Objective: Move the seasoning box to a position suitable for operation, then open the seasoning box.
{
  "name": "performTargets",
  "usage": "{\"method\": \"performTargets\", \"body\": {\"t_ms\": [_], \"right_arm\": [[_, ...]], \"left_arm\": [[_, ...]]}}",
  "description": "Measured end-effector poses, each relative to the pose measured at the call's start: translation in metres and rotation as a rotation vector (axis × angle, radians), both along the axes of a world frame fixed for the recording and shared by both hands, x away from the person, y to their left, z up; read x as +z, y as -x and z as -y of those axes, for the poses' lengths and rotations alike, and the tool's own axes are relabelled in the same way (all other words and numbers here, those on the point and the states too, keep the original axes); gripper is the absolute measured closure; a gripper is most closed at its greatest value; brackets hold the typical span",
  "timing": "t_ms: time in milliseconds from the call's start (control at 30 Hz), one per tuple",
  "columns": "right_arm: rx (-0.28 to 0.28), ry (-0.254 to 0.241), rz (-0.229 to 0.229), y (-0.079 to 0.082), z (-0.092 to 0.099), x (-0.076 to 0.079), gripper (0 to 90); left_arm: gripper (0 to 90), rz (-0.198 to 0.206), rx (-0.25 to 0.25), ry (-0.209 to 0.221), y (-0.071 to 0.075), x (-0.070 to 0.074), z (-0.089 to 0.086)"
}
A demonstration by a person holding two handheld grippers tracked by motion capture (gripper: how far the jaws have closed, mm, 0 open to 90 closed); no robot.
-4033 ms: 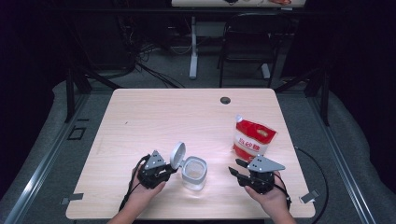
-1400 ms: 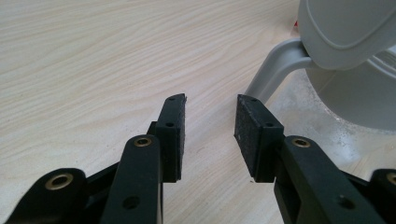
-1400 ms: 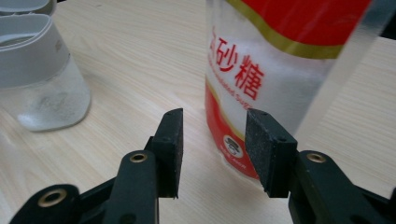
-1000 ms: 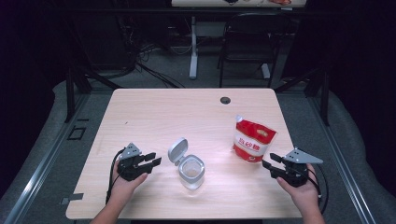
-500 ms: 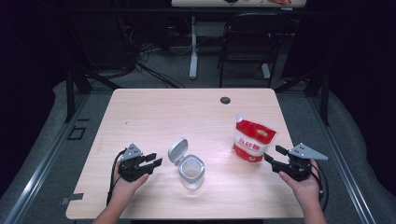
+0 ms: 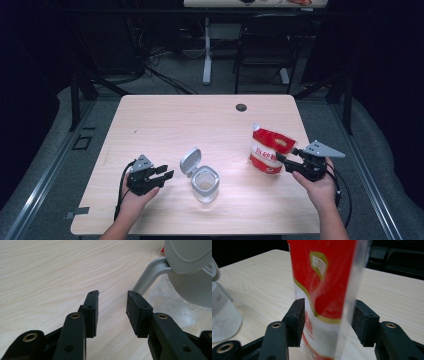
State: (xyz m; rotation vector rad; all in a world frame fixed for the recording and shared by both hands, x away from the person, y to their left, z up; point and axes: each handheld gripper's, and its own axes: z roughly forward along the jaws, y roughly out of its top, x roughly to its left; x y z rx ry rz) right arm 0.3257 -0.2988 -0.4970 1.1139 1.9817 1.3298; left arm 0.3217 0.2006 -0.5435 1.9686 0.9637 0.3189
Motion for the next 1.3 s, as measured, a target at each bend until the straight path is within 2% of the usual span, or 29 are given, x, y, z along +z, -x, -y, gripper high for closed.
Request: {"method": "performTargets", "body": {"t_ms": [167,200,267,500,567,800,900,1000,1067,1100,1133,1167,1300], "right_arm": [[0.013,0.016,0.016,-0.006,-0.007,0.008,51.3],[0.003,0.039,0.019,-0.006,-0.01,0.009,58.3],[-0.003,0.052,0.019,-0.006,-0.01,0.01,61.2],[0.012,0.011,0.0,-0.001,-0.01,0.014,75.7],[0.013,0.033,0.004,0.004,-0.014,0.017,79.8],[-0.003,0.033,0.002,0.012,-0.019,0.018,86.7],[-0.001,0.024,0.009,0.014,-0.022,0.018,86.7],[-0.003,0.038,0.026,0.016,-0.024,0.017,83.8],[-0.015,0.012,0.04,0.016,-0.021,0.015,80.3],[-0.008,-0.003,0.034,0.015,-0.019,0.013,77.7],[-0.007,-0.042,0.023,0.013,-0.014,0.009,70.4],[-0.007,-0.042,0.023,0.013,-0.014,0.009,70.4],[-0.01,-0.051,0.01,0.012,-0.011,-0.001,57.8]], "left_arm": [[62.8,0.002,0.001,0.003,0.0,0.0,-0.001],[63.1,0.003,0.0,0.001,0.0,0.0,0.0],[63.1,0.002,-0.003,-0.001,0.0,0.0,0.0],[63.1,-0.002,-0.003,-0.006,0.0,-0.001,0.0],[63.1,-0.002,-0.004,-0.008,0.0,-0.001,0.0],[63.1,-0.002,-0.008,-0.014,0.0,-0.001,0.0],[63.0,0.0,-0.004,-0.017,0.0,-0.001,0.0],[63.0,0.004,0.003,-0.006,0.001,-0.001,0.0],[63.0,0.005,0.003,-0.005,0.001,-0.001,0.0],[62.9,0.005,0.004,-0.004,0.001,-0.001,0.0],[62.8,0.005,0.004,-0.004,0.001,0.0,0.0],[62.8,0.006,0.004,-0.003,0.001,0.0,0.0],[62.8,0.004,0.003,-0.005,0.002,0.0,0.0]]}}
